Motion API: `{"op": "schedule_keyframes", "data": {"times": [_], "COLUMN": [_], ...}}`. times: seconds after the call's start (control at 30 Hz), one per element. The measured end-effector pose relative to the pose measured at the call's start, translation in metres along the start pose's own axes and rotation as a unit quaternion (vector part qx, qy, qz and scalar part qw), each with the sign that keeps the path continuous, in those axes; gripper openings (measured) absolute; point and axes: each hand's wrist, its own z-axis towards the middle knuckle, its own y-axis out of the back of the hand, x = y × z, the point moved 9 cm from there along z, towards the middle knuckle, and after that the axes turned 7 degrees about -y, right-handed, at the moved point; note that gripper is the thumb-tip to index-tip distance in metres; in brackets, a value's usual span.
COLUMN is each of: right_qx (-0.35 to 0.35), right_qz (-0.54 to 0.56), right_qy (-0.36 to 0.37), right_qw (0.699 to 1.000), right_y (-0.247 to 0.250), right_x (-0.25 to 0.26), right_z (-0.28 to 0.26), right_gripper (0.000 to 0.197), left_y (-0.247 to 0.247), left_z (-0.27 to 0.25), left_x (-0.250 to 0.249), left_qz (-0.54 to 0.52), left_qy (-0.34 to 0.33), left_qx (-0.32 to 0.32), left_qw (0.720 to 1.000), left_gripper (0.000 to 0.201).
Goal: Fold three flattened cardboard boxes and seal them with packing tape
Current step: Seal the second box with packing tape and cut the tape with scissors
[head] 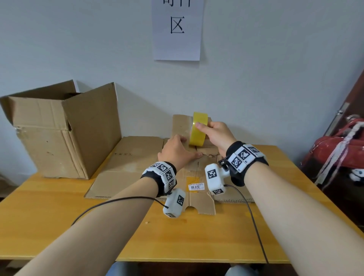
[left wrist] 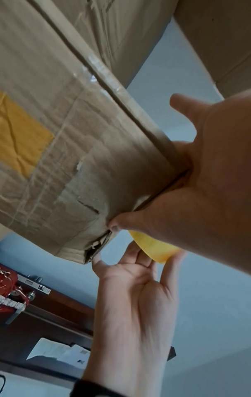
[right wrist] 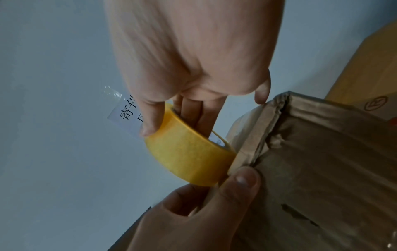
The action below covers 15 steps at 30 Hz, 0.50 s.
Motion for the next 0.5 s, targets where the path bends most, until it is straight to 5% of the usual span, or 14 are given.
{"op": "schedule_keyframes", "data": {"times": [0.17,0.27,0.5], "right_qx": [0.001,-0.003,-0.015], "right_qz": [0.009,0.029,0.044], "right_qy": [-0.021,-0.050,-0.098], "right_qw": [1.000,0.998,0.994], "right_y": [0.000,0.007,0.013], "right_x": [0.010,0.011,0.011], "right_z": [-0.009,-0.008,-0.023], "right_gripper": [0.057,0.034,0.037], "left_y": [0.001,0.002,0.004], "left_z": [-0.001,-0.002,-0.003], "left_x": [0.000,-0.001,-0.001], "left_qz": [-0.011,-0.008,-0.005], "left_qy": [0.005,0.003,0.012], "left_qx": [-0.005,-0.009,-0.005], "left_qw": [1.000,1.000,1.000], "left_gripper": [0.084,0.085,0.068]}}
